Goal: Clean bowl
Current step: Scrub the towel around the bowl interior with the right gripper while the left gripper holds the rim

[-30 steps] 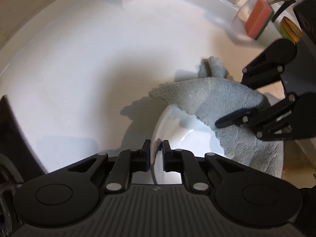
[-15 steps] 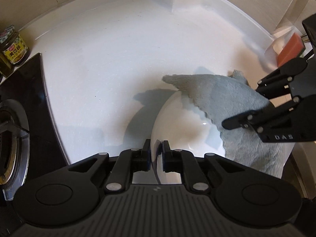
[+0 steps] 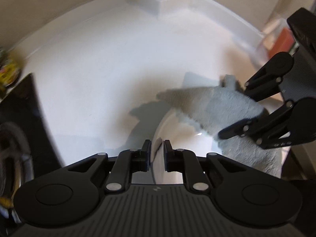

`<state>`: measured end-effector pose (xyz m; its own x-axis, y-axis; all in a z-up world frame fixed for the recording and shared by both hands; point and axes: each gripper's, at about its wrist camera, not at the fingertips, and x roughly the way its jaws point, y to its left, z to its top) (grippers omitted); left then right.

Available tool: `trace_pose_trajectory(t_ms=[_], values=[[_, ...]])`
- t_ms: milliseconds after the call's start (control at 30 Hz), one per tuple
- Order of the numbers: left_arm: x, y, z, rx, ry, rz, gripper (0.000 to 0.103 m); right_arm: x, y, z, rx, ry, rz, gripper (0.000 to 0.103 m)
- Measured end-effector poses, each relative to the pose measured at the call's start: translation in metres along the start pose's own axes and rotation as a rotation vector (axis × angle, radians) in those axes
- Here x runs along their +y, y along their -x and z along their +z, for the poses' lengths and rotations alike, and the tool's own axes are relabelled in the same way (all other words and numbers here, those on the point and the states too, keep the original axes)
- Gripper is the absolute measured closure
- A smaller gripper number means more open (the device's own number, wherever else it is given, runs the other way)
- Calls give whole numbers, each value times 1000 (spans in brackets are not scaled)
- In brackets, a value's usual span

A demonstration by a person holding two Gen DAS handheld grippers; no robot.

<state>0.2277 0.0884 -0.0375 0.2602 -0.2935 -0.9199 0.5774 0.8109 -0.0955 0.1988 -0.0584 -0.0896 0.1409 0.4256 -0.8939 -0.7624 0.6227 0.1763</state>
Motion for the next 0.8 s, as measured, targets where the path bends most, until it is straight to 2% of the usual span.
trace_pose_trajectory(t_ms=[133,200,267,367,433,533,600,667,800], values=[[2,-3,8,37,-59,-38,91,2,0,3,14,24,-5,86],[-4,0,5,39,-110,-7,92,6,-2,10,36,73,-18,84],[-10,3,-2,41,-162,38,92,16,-6,23,60,175,-60,83],[-11,10,-14,35,-159,69,92,28,-10,40,47,275,-122,83],[-9,14,-22,17,-128,84,92,24,-12,46,9,231,-110,84],[-5,19,-32,-23,-51,99,92,12,-9,39,10,-3,-103,87],[-4,22,-37,-41,-19,107,92,12,-6,28,26,-108,-116,87],[-3,24,-39,-44,-15,97,92,21,-3,14,33,-141,-131,86],[4,29,-32,-25,-59,42,92,24,-2,3,33,-168,-99,86]])
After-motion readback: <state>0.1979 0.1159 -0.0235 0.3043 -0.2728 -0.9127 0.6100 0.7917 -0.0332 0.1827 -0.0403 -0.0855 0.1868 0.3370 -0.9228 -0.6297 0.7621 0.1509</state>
